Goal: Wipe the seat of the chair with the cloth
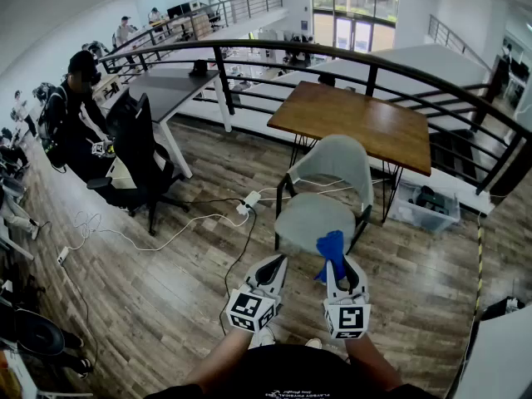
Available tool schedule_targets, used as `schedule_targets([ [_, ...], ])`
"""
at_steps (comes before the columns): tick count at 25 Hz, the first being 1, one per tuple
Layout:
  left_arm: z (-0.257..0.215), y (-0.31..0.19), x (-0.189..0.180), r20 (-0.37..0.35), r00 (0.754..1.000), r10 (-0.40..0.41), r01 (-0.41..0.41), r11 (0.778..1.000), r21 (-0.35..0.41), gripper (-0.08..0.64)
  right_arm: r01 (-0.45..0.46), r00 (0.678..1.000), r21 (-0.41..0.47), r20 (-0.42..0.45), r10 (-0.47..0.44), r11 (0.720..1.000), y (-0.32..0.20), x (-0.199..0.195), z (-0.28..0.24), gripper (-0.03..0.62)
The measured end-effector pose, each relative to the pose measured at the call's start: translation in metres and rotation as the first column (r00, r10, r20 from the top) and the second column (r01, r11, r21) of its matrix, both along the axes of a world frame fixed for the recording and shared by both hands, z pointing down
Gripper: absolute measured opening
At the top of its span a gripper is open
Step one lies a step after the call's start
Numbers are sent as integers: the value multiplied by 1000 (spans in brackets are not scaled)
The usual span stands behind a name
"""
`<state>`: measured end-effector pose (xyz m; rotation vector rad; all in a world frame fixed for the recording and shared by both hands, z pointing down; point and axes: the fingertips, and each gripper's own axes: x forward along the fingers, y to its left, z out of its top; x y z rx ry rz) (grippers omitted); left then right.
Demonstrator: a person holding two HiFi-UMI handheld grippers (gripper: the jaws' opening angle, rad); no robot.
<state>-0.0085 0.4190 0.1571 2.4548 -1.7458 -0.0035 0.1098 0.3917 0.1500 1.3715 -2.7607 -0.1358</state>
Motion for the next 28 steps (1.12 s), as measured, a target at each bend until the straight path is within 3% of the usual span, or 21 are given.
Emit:
schedule_targets([
  [13,2,5,-44,-8,1000,-11,11,1000,2,3,33,999,-11,5,-32,999,6,-48,1,103],
  [21,4,8,-96,-6,1000,-6,6,1000,13,5,24,999,-27,43,-23,999,5,-96,2,103],
  [28,3,8,-117,-35,999,5,-4,1000,19,3,31,1000,-60,0,-31,998,17,-127,15,103],
])
